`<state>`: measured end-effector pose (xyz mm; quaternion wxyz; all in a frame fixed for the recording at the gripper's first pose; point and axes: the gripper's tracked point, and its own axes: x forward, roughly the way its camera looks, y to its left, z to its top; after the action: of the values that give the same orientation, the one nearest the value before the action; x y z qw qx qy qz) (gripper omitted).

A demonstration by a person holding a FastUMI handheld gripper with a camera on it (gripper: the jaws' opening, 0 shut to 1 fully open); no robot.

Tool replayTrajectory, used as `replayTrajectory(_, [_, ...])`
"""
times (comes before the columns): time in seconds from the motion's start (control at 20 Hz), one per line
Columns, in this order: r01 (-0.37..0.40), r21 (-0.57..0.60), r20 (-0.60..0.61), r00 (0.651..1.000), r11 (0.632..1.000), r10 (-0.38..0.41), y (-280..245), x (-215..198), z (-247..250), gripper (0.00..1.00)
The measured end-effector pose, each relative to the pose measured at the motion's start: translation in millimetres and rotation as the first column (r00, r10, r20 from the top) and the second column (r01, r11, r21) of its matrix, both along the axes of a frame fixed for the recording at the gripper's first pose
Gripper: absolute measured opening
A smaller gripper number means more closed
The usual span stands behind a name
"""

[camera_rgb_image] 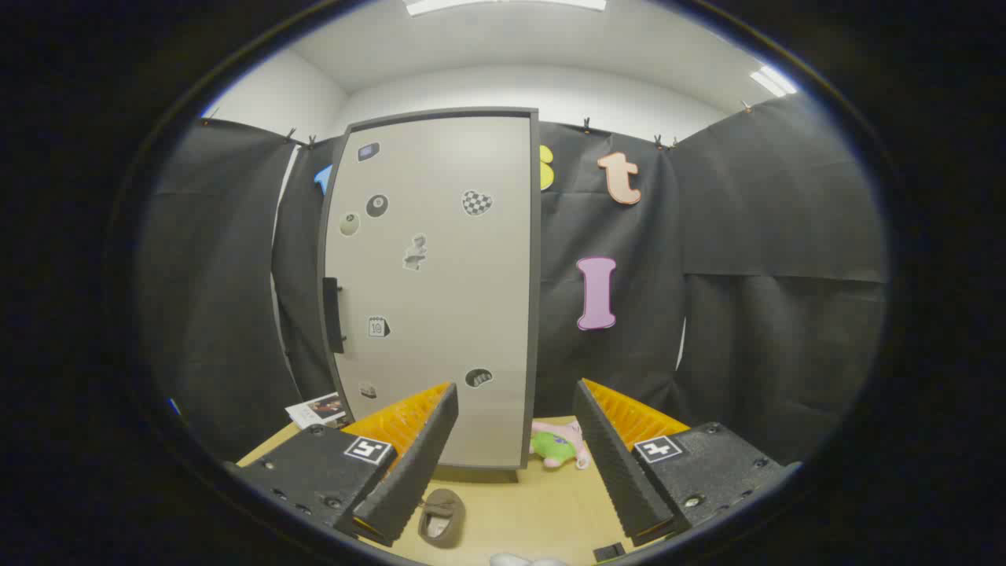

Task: Open the shoe cabinet door, grab the shoes and put them into the shoe cabinet, then close the shoe cabinet door.

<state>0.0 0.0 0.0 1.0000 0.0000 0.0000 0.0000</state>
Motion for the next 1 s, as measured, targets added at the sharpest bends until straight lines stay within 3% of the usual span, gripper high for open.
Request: replayTrajectory(1.0, [0.027,-0.007,0.026,0.999,1.000,-0.027,-4,-23,7,0.97])
